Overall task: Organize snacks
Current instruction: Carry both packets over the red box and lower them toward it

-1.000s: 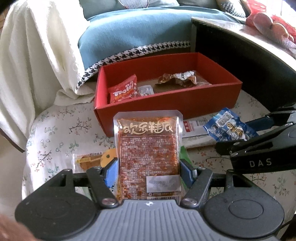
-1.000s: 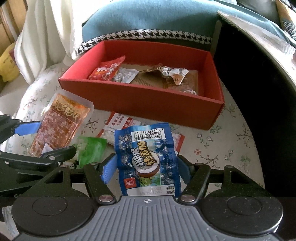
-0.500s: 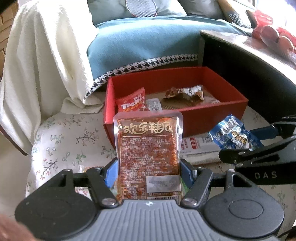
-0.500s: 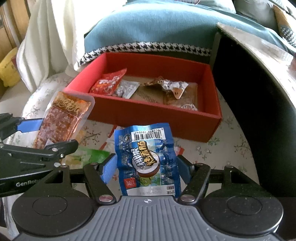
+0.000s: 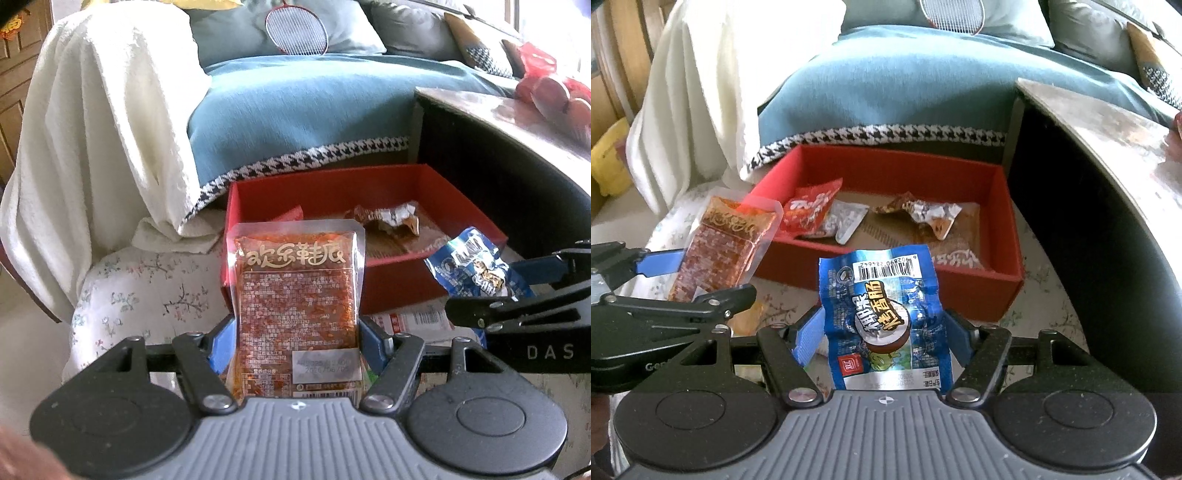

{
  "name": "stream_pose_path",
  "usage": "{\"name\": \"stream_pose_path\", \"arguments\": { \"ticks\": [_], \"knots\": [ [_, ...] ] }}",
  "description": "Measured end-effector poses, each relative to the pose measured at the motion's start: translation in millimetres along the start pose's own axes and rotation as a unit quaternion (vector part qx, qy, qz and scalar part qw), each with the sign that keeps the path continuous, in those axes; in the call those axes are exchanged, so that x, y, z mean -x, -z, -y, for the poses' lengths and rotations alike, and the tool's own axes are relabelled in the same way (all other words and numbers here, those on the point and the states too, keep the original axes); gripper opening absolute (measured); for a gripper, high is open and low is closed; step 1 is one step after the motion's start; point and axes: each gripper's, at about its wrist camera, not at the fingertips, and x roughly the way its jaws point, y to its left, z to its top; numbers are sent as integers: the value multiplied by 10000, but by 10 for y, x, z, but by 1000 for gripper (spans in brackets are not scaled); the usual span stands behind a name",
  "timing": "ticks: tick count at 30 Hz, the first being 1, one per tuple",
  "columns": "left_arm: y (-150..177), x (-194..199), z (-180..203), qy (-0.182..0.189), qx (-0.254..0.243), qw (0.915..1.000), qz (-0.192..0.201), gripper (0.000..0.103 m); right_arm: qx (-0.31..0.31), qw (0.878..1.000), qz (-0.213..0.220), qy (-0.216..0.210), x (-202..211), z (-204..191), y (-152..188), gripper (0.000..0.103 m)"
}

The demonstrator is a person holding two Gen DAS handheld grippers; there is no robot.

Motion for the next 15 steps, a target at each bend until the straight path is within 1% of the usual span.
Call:
{"name": "stream_pose_path", "arguments": {
  "ticks": [12, 15],
  "knots": [
    [-227, -12, -40, -34, 172, 9993, 338, 61, -31, 9992, 398, 98, 9, -2, -126, 75],
    [-278, -44, -43, -45, 195, 9991, 371, 61, -44, 9987, 489, 105, 5, 0, -172, 75]
  ]
}}
